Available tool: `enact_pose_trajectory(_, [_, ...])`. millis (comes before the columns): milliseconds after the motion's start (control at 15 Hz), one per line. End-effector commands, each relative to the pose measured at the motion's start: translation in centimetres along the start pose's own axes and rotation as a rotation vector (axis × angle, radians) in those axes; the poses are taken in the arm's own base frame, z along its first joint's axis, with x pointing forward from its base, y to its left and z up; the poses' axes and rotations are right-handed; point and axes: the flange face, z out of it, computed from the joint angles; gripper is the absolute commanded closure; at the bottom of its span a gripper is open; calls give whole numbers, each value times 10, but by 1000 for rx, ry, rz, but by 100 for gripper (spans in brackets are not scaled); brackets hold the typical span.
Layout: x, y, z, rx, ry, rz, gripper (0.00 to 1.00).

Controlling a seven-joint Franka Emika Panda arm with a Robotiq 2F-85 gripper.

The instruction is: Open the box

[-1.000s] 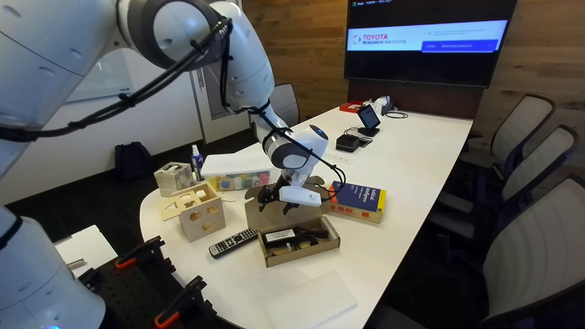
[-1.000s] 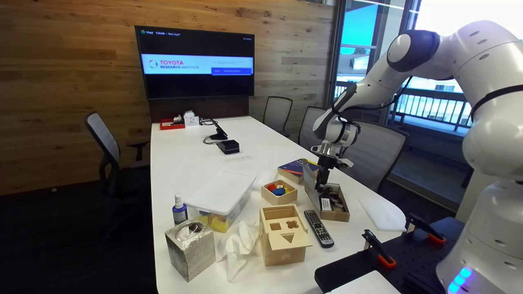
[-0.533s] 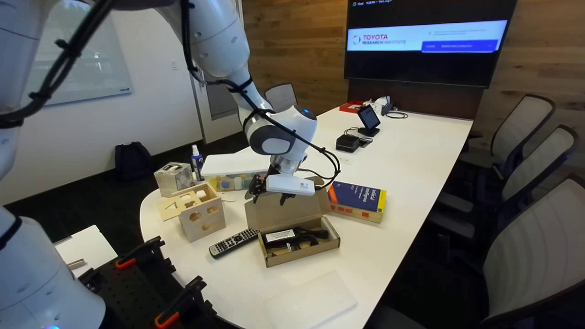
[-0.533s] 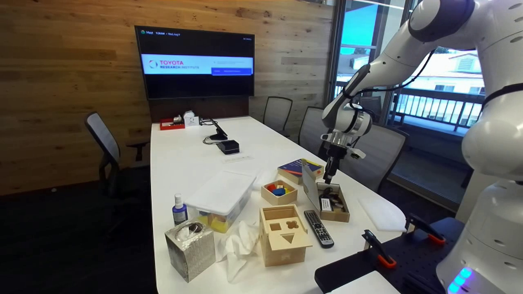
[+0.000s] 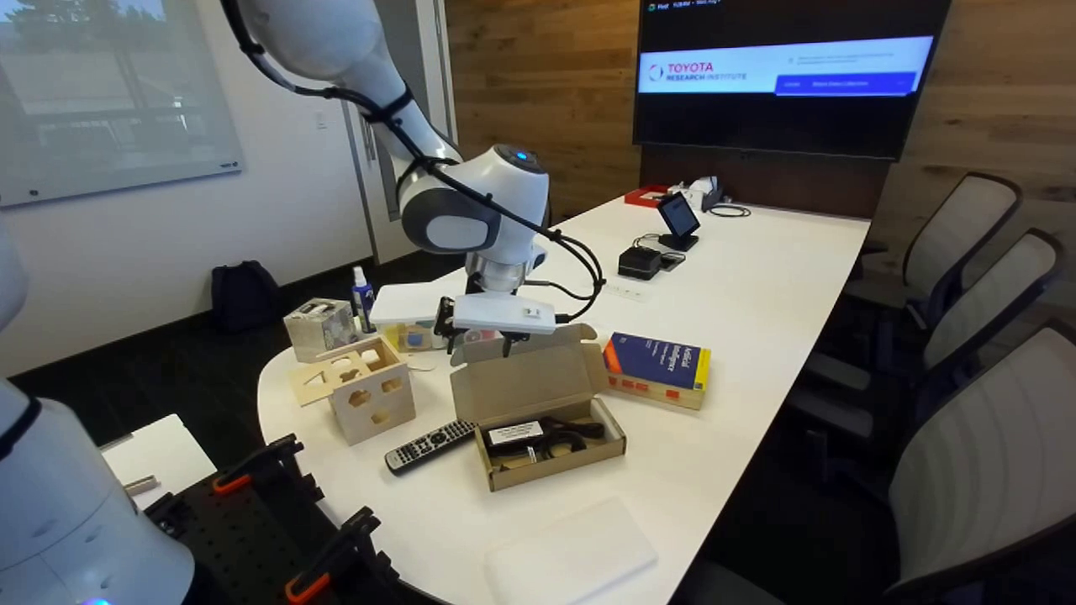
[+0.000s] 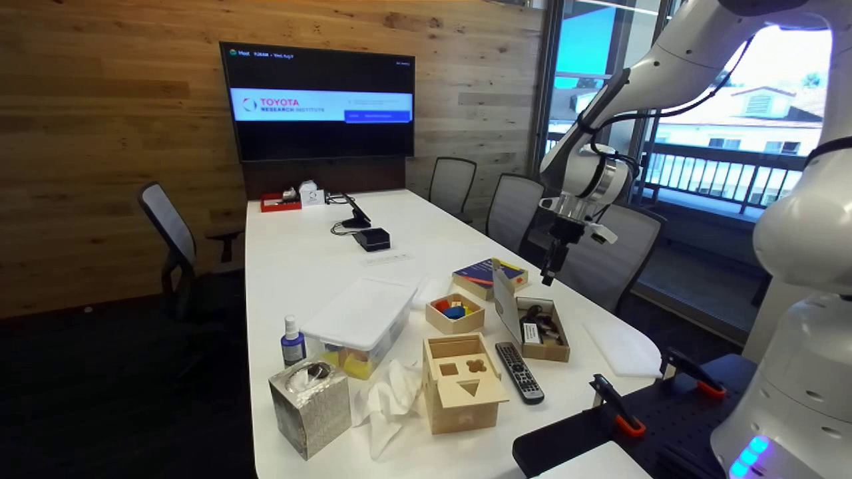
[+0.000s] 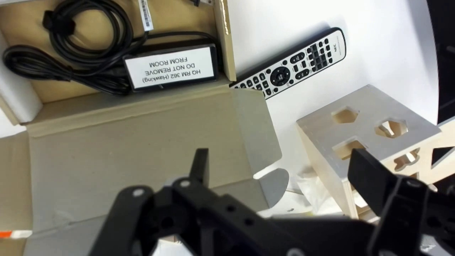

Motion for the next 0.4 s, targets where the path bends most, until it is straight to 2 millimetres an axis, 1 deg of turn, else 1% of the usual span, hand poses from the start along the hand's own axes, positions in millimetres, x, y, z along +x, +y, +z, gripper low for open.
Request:
enact_pose_trajectory(0, [-6,-21,-27,-31,31,8,0])
enact_pose_trajectory(333, [-12,-26,-44,-67,34,12,0])
